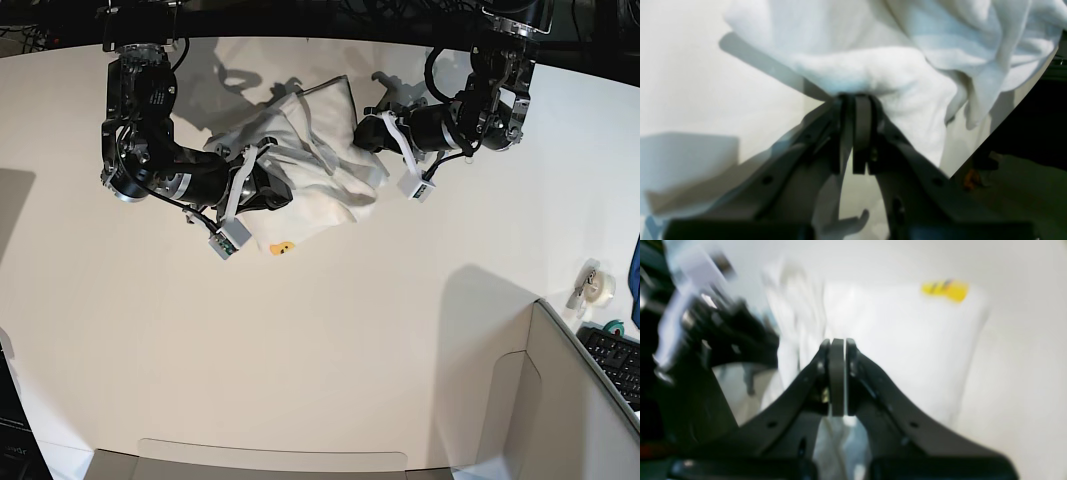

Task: Layout the t-shirt on the table in an organized manner, then fold the t-shirt properly
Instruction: 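Fold the remaining end over the bundle with the right gripper, then grasp the folded bundle with both grippers and lift it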

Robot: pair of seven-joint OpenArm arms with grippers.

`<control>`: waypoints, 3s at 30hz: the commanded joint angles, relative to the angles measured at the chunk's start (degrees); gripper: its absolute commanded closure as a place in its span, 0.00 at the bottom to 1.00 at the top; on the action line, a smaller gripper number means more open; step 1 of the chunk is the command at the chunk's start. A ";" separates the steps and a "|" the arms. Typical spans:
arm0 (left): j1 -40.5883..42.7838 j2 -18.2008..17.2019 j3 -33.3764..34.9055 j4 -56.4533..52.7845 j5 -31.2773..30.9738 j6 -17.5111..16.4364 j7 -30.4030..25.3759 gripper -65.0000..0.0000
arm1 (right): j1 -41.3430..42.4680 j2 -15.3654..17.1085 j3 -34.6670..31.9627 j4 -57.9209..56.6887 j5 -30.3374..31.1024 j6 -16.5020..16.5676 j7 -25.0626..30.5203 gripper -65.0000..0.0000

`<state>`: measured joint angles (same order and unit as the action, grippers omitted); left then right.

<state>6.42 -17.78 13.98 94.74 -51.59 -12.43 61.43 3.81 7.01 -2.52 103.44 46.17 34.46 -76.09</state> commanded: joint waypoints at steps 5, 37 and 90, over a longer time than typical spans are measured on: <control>-0.13 -0.20 -0.13 -0.01 1.44 0.51 0.42 0.95 | 1.42 3.50 -1.65 4.03 -2.52 -0.04 1.41 1.00; -1.89 -0.20 -0.13 -4.06 1.44 0.51 0.07 0.94 | 4.05 -6.35 -15.98 4.30 -2.35 0.66 1.24 1.00; -4.35 2.26 -2.07 20.21 -13.51 0.16 -1.60 0.94 | 3.70 -3.62 10.57 -1.94 -11.40 -5.84 4.58 1.00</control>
<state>2.39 -15.09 12.14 114.08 -63.88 -11.94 60.73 6.39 3.29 8.01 100.31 33.78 28.45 -72.97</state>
